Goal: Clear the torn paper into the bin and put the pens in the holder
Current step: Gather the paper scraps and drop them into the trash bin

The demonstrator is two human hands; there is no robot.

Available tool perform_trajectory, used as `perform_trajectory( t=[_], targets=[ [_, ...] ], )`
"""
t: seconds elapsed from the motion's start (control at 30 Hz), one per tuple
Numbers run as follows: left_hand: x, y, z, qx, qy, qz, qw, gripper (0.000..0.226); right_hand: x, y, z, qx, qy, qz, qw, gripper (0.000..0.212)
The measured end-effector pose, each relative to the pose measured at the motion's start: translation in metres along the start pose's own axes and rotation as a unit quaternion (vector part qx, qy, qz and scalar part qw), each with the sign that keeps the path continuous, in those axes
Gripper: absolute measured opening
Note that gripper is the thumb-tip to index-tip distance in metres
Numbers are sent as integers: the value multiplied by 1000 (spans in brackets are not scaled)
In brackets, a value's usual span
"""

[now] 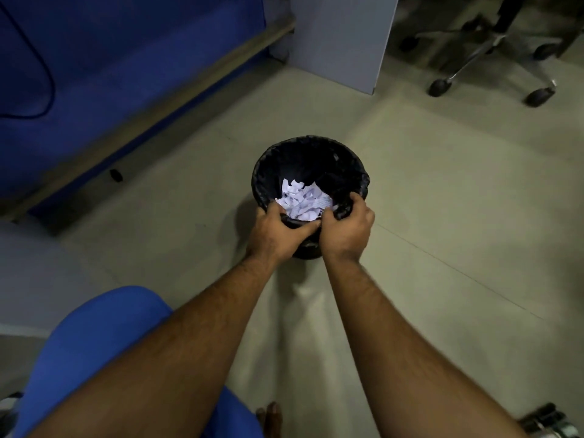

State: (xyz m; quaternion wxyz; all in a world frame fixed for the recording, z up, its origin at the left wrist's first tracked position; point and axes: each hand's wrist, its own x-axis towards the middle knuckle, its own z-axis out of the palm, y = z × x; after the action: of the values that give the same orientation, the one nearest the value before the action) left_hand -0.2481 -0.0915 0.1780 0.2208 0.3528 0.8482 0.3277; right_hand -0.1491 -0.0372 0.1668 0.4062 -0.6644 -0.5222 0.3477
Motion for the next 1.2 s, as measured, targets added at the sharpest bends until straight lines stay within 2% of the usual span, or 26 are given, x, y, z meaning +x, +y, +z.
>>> perform_trajectory(
  t=[0.1,0.23,0.43,0.67,0.8,0.9,1.0,1.03,1.1,1.2],
  targets=[
    [5,-7,-8,17,-3,13,1000,77,-1,-4,8,19,-9,9,1000,59],
    [19,-19,-22,24,43,-21,999,61,2,-16,30,8,-80,-13,997,59],
    [48,-32,-55,17,91,-81,992,65,1,-42,83,61,-183,-2,981,56],
    [84,-48,-79,21,147,-108,983,58,-8,-70,134,43,-217,-36,975,56],
    [97,-43,-83,53,101,-124,986,56,-3,-84,142,72,-265,-7,961,53],
    [92,-32,-89,105,66,-153,980,62,-7,-93,135,155,-319,72,932,54],
    [76,-10,-98,215,131,-120,960,65,-12,-102,118,184,-297,97,932,51],
    [71,-1,-101,217,146,-101,960,62,-12,-104,113,189,-285,96,935,48],
    [65,19,-104,171,138,-93,971,57,-11,-111,97,195,-266,91,940,36],
    [63,49,-109,76,113,-91,986,35,0,-127,76,207,-226,67,950,14]
  ],
)
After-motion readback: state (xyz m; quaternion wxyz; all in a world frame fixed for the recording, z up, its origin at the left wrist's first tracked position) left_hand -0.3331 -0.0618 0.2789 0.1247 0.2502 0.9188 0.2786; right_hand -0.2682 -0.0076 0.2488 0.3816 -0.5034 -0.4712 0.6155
